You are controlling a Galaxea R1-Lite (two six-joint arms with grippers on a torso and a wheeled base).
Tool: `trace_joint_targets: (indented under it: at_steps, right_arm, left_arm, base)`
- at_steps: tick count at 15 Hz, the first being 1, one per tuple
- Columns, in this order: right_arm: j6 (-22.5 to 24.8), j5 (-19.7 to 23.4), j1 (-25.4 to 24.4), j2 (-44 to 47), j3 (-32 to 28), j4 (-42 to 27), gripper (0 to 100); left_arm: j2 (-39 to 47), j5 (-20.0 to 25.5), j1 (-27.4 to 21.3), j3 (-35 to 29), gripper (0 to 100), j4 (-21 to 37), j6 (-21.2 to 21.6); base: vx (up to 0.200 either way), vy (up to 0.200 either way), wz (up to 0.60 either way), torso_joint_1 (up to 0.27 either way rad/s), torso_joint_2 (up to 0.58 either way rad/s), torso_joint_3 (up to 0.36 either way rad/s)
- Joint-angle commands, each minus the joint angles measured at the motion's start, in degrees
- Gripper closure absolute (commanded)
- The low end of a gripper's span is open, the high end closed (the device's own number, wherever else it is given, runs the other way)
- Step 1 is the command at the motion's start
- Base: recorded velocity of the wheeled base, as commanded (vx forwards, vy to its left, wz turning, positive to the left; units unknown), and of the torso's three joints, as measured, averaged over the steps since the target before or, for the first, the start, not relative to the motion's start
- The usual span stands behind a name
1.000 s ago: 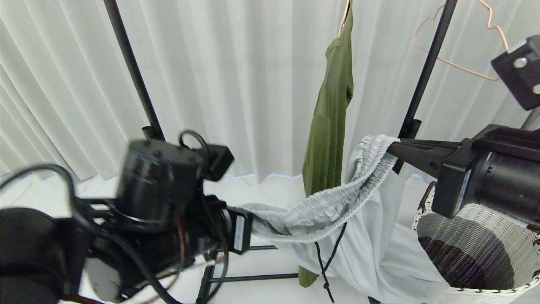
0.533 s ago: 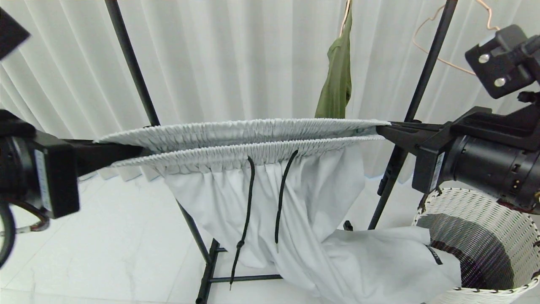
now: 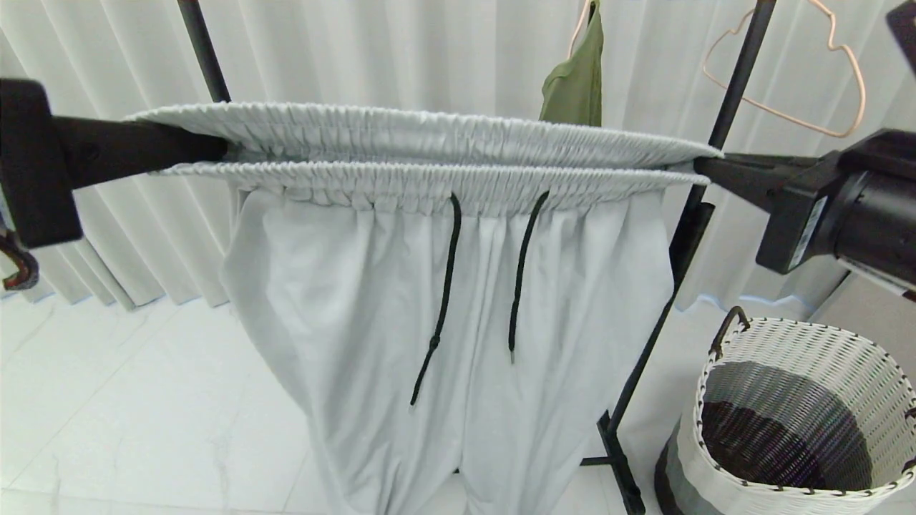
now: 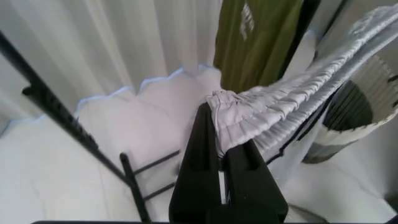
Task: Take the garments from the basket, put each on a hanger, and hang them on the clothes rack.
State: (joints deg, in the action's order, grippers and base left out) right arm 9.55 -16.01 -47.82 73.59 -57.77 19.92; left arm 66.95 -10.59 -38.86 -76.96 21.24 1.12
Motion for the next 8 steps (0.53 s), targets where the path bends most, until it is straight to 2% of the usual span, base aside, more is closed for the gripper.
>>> trace_joint_targets:
  at_steps: [1, 4, 8]
  right_arm:
    - [1.18, 0.10, 1.33, -0.03, -4.54, -0.58, 100]
    - [1.79, 0.10, 1.59, -0.82, -10.34, -6.47, 100]
    - [3.73, 0.19, 2.12, -5.92, -11.66, -16.67, 100]
  left_arm:
    - [3.01, -0.39, -3.94, -2.05, 100, -0.05, 0.20]
    - [3.01, -2.33, -8.16, -2.14, 100, -0.41, 0.28]
    - [3.54, -4.70, -10.53, -2.05, 100, -2.34, 0.28]
  base:
    - [0.000, 0.000, 0.00, 0.000, 0.00, 0.000]
    - [0.000, 0.000, 0.00, 0.000, 0.00, 0.000]
    - [0.000, 0.000, 0.00, 0.000, 0.00, 0.000]
